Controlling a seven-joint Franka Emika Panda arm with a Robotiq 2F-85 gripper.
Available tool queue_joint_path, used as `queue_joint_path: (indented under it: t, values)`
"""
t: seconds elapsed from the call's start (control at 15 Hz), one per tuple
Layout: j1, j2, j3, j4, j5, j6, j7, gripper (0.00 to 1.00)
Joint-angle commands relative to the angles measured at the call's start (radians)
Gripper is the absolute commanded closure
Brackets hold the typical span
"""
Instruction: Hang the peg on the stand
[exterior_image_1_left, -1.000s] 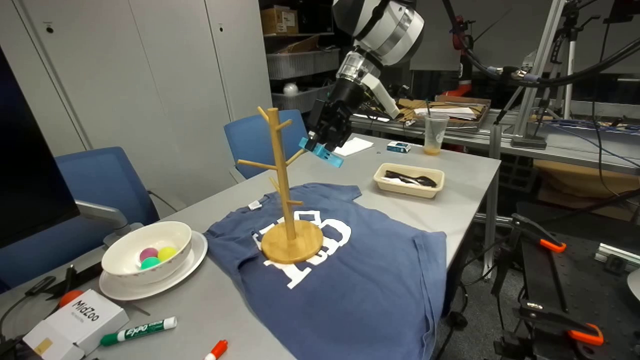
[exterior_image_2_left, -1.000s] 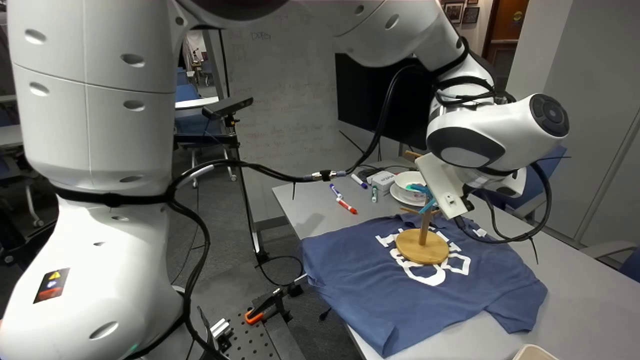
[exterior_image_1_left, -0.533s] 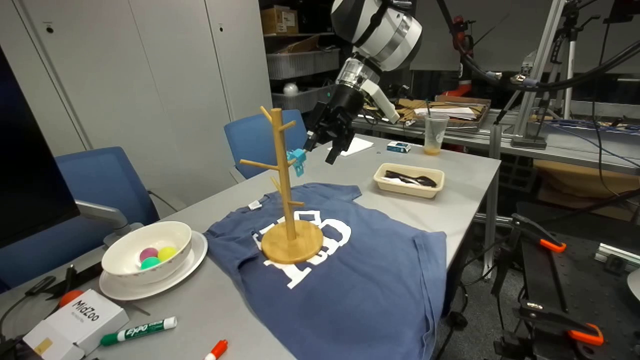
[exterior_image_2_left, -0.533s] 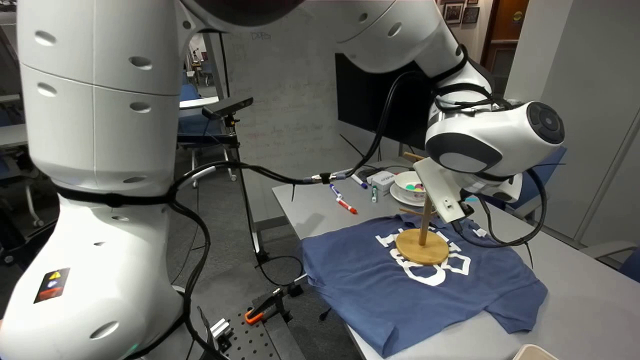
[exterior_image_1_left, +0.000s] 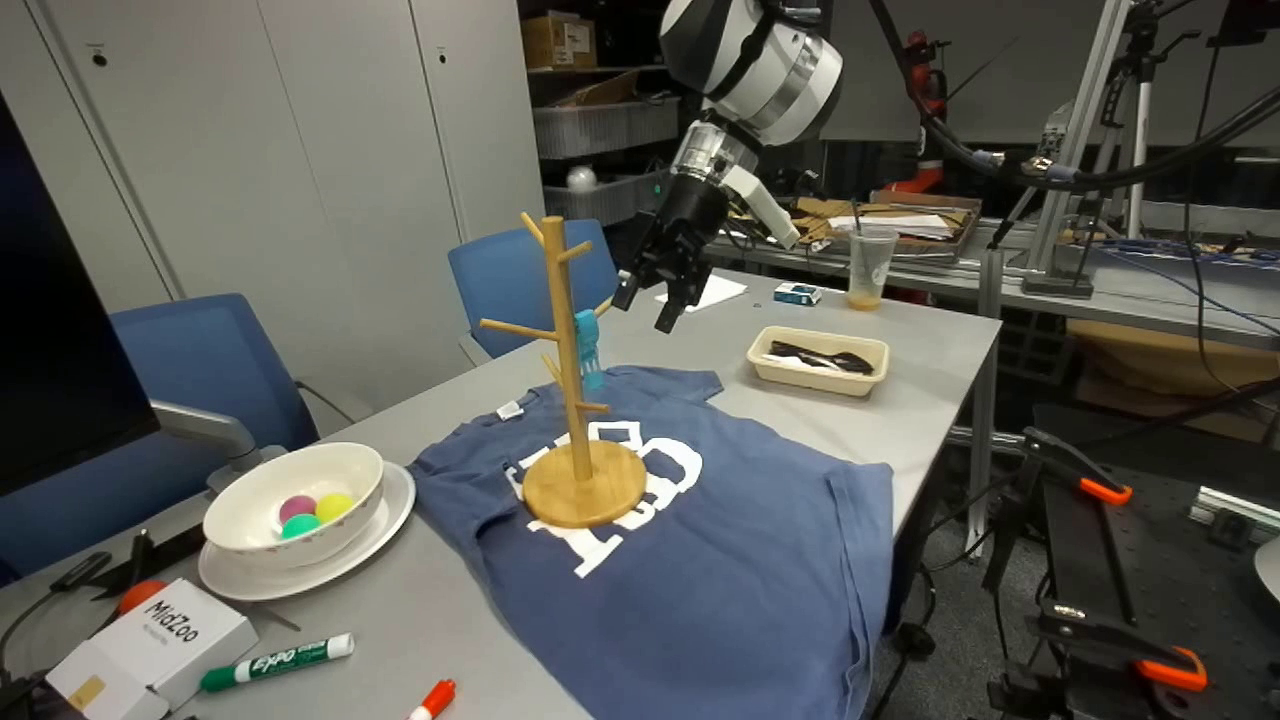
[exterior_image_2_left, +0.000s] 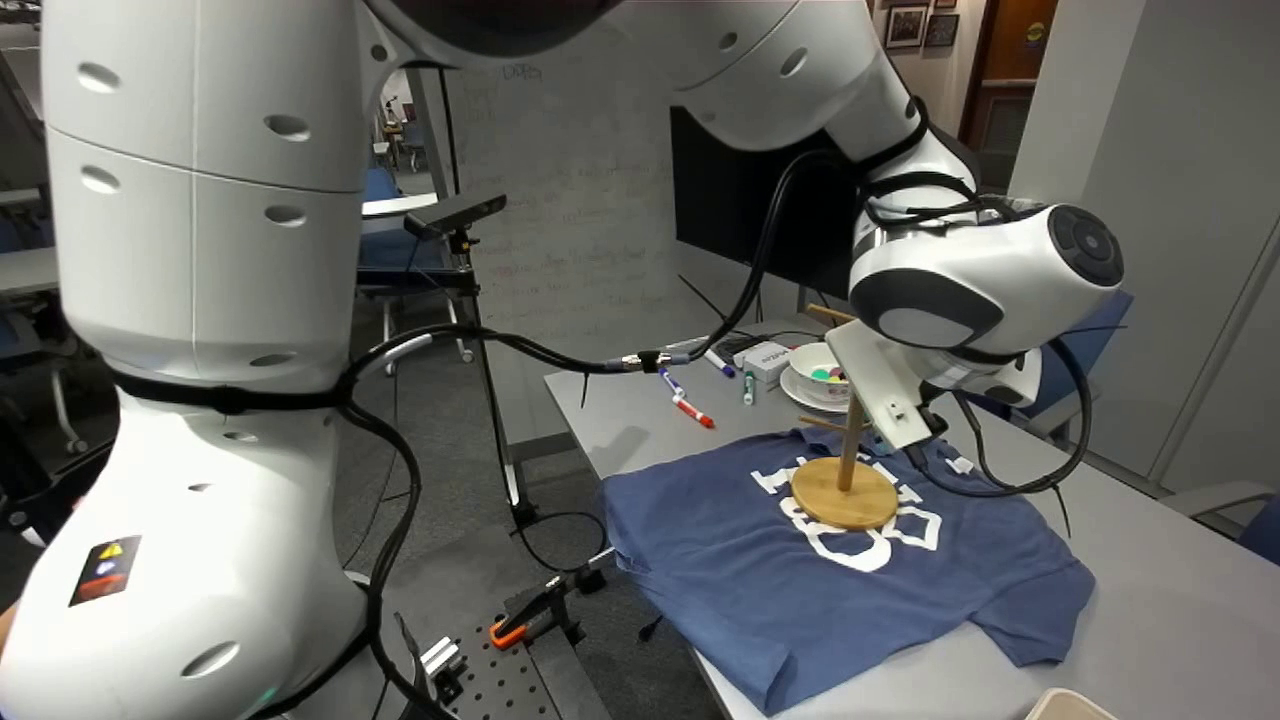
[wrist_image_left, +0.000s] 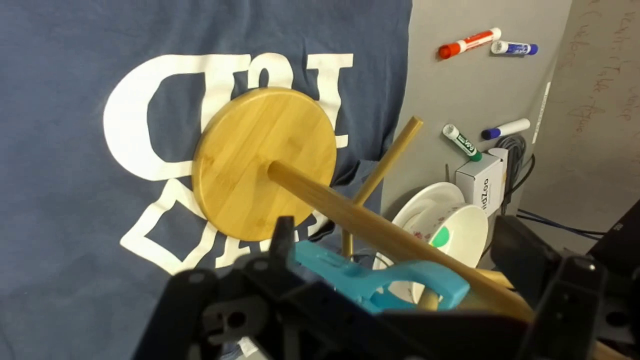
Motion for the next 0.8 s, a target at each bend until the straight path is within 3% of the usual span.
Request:
queue_joint_path:
  t: [0.0, 0.73]
  values:
    - [0.039, -0.056, -0.016, -0.04, -0.1, 0.052, 0.08, 0.0]
    - [0.114, -0.332, 0.01, -0.237, -0.45, 0.15, 0.339, 0.0]
